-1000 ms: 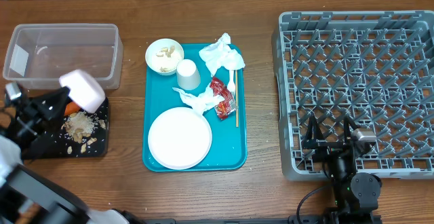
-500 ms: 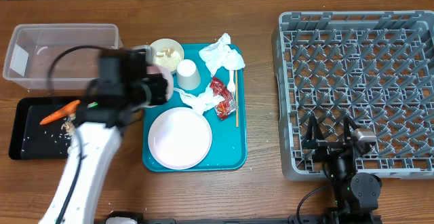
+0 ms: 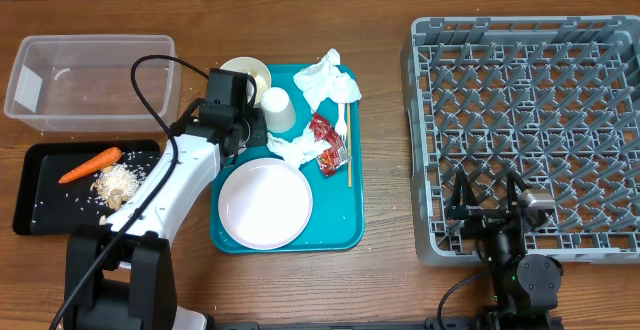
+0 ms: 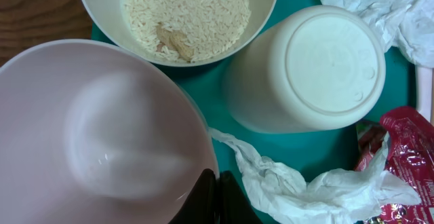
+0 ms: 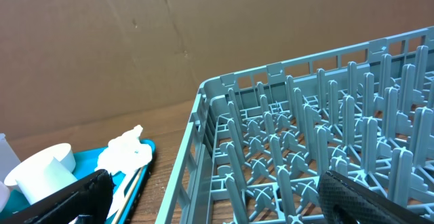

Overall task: Sort waste into correct bins and load items into the dishwasher rack
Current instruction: 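Return the empty bowl to the teal tray and release it, then grasp the second rice bowl rim with the left gripper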

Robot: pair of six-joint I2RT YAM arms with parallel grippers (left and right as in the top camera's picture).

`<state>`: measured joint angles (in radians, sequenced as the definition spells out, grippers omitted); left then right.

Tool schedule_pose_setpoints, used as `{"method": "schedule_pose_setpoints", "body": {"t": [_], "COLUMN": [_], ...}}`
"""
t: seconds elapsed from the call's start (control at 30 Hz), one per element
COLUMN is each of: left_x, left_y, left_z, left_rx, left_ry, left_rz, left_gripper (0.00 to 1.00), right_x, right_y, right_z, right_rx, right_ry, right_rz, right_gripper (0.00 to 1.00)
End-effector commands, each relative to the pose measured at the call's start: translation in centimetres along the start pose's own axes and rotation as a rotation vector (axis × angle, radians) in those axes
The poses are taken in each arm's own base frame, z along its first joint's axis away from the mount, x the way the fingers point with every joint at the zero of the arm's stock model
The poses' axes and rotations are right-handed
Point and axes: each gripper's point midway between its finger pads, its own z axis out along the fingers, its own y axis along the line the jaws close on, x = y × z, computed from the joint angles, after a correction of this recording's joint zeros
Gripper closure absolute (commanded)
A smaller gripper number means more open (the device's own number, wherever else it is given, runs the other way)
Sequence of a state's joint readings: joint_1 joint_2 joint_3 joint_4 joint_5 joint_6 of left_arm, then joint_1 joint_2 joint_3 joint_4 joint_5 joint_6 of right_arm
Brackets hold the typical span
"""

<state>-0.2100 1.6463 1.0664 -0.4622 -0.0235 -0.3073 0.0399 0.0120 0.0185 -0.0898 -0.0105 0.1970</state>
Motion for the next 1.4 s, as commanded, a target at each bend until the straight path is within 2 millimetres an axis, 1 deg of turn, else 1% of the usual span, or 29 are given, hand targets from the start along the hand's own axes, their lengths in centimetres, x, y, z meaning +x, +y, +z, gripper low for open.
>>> {"method": "schedule_pose_setpoints", "body": {"t": [0.0,0.1,0.37,0.4,0.43,0.47,0.5,0.53,0.6,0.67,0.73,0.8,0.87,0.97,1.03,1.07,1.13,1.17,1.27,1.37], "left_x": [0.0,0.1,0.2,0.3,0.3,0.3,0.2,0.0,-0.4,-1.4,-3.8,-6.4,-8.7,-11.3,-12.6,-13.3,-14.4,-14.9,-14.7,-15.1], "left_y": [-0.4,-1.9,-2.7,-2.8,-2.7,-2.7,-2.6,-2.2,-1.5,-0.9,-0.6,-1.0,-2.0,-2.7,-2.4,-2.1,-1.7,-1.9,-2.6,-2.1], "left_z": [0.4,0.3,0.2,0.2,0.2,0.2,0.3,0.3,0.0,-0.8,-2.7,-4.8,-6.6,-8.1,-8.3,-8.3,-8.4,-8.4,-8.7,-9.1], "left_rx": [-0.002,0.07,0.083,0.083,0.083,0.082,0.074,0.051,0.009,-0.038,-0.083,-0.085,-0.039,-0.004,-0.001,-0.003,0.005,0.04,0.121,0.084], "left_ry": [-0.008,-0.001,-0.001,-0.001,-0.001,-0.001,-0.004,-0.012,-0.021,-0.034,-0.071,-0.116,-0.164,-0.24,-0.287,-0.312,-0.348,-0.361,-0.276,-0.155], "left_rz": [0.028,0.034,0.05,0.051,0.051,0.051,0.051,0.051,0.05,0.049,0.06,0.05,0.04,0.029,0.015,0.005,-0.011,-0.018,-0.04,-0.026], "left_gripper": [0.94,0.93,0.92,0.87,0.8,0.72,0.6,0.52,0.45,0.4,0.35,0.32,0.32,0.34,0.35,0.33,0.33,0.32,0.24,0.21], "right_x": [0.1,0.1,0.1,0.1,0.1,0.1,0.1,0.1,0.1,0.1,0.1,0.1,0.1,0.1,0.1,0.1,0.1,0.1,0.1,0.1], "right_y": [-0.2,-0.2,-0.2,-0.2,-0.2,-0.2,-0.2,-0.2,-0.2,-0.2,-0.2,-0.2,-0.2,-0.2,-0.2,-0.2,-0.2,-0.2,-0.2,-0.2], "right_z": [0.0,0.0,0.0,0.0,0.0,0.0,0.0,0.0,0.0,0.0,0.0,0.0,0.0,0.0,0.0,0.0,0.0,0.0,0.0,0.0], "right_rx": [0.01,0.01,0.01,0.01,0.01,0.01,0.01,0.01,0.01,0.01,0.01,0.01,0.01,0.01,0.01,0.01,0.01,0.01,0.01,0.01], "right_ry": [-0.008,-0.008,-0.008,-0.008,-0.008,-0.008,-0.008,-0.008,-0.008,-0.008,-0.008,-0.008,-0.007,-0.008,-0.008,-0.008,-0.008,-0.008,-0.008,-0.008], "right_rz": [-0.008,-0.008,-0.008,-0.008,-0.008,-0.008,-0.008,-0.008,-0.008,-0.008,-0.008,-0.008,-0.008,-0.008,-0.008,-0.008,-0.008,-0.008,-0.008,-0.008], "right_gripper": [0.0,0.0,0.0,0.0,0.0,0.0,0.0,0.0,0.0,0.0,0.0,0.0,0.0,0.0,0.0,0.0,0.0,0.0,0.0,0.0]}}
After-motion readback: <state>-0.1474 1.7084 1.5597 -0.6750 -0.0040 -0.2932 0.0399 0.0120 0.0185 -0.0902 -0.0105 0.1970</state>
